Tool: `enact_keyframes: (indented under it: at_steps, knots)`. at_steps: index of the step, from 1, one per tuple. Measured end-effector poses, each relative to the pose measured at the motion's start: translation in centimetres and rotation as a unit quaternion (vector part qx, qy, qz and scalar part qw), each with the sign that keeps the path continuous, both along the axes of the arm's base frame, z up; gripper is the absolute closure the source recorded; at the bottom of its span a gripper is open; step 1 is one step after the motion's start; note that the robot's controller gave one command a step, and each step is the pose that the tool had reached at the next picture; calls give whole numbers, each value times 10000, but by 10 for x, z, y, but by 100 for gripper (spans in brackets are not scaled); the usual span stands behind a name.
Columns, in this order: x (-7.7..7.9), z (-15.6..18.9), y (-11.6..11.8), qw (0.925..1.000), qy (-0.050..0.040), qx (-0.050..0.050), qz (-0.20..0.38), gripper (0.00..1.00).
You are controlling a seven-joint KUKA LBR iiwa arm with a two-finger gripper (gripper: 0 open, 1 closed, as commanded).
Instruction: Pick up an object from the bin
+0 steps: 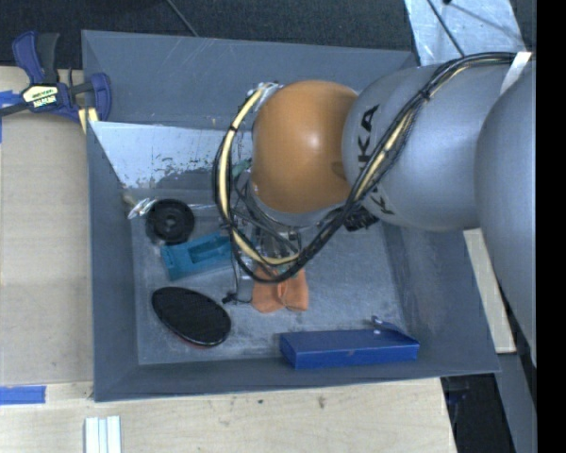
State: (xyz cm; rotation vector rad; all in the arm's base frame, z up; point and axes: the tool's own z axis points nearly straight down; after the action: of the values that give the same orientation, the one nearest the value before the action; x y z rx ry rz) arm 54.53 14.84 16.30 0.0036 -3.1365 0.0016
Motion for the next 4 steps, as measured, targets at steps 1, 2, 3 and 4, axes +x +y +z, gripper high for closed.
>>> enact_keyframes:
  at_steps: [1, 2, 3, 4]
  knots:
    - [2, 5, 0, 10000, -39, 11, -12, 0]
    - [12, -37, -2, 9998, -83, 17, 203, 0]
    - [34, -67, -1, 9987, -216, 46, 452, 100]
    - [34, -67, -1, 9987, -215, 47, 451, 100]
